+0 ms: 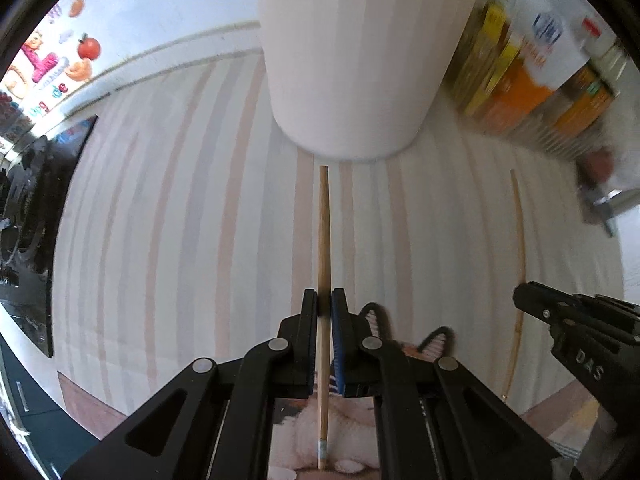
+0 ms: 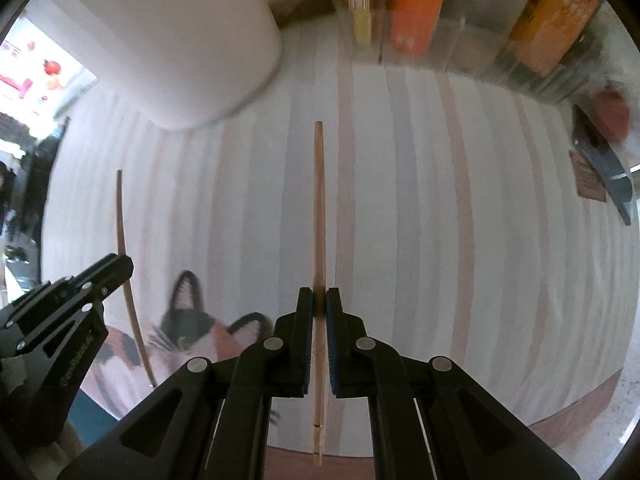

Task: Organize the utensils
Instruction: 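Carry both light chopsticks up over the cream holder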

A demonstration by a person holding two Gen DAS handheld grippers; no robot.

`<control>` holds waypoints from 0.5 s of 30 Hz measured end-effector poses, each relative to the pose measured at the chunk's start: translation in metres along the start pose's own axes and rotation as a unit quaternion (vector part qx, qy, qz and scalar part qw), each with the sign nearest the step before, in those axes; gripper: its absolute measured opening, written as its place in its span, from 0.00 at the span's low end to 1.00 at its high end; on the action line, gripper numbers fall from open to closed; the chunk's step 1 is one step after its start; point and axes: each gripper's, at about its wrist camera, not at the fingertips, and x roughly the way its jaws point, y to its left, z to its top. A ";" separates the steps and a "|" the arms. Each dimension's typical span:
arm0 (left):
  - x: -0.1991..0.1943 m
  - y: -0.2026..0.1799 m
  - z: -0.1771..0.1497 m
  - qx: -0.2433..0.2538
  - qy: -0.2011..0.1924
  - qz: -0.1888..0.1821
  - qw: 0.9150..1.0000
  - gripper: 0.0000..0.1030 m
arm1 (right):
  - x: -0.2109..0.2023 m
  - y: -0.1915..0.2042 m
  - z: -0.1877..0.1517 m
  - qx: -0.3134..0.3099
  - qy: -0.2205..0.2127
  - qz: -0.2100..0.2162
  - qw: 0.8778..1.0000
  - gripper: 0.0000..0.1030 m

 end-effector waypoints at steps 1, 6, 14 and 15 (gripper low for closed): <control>-0.013 0.002 0.001 -0.004 -0.013 -0.004 1.000 0.04 | -0.006 -0.001 0.001 0.001 -0.007 0.007 1.000 0.06; -0.077 0.014 0.012 -0.021 -0.080 -0.027 0.996 0.04 | -0.044 -0.007 0.006 0.004 -0.049 0.031 0.998 0.06; -0.202 0.041 0.048 -0.048 -0.217 -0.072 0.972 0.04 | -0.139 0.006 0.033 0.008 -0.157 0.081 0.984 0.06; -0.216 0.043 0.054 -0.052 -0.233 -0.077 0.968 0.04 | -0.151 0.007 0.038 0.006 -0.169 0.088 0.982 0.06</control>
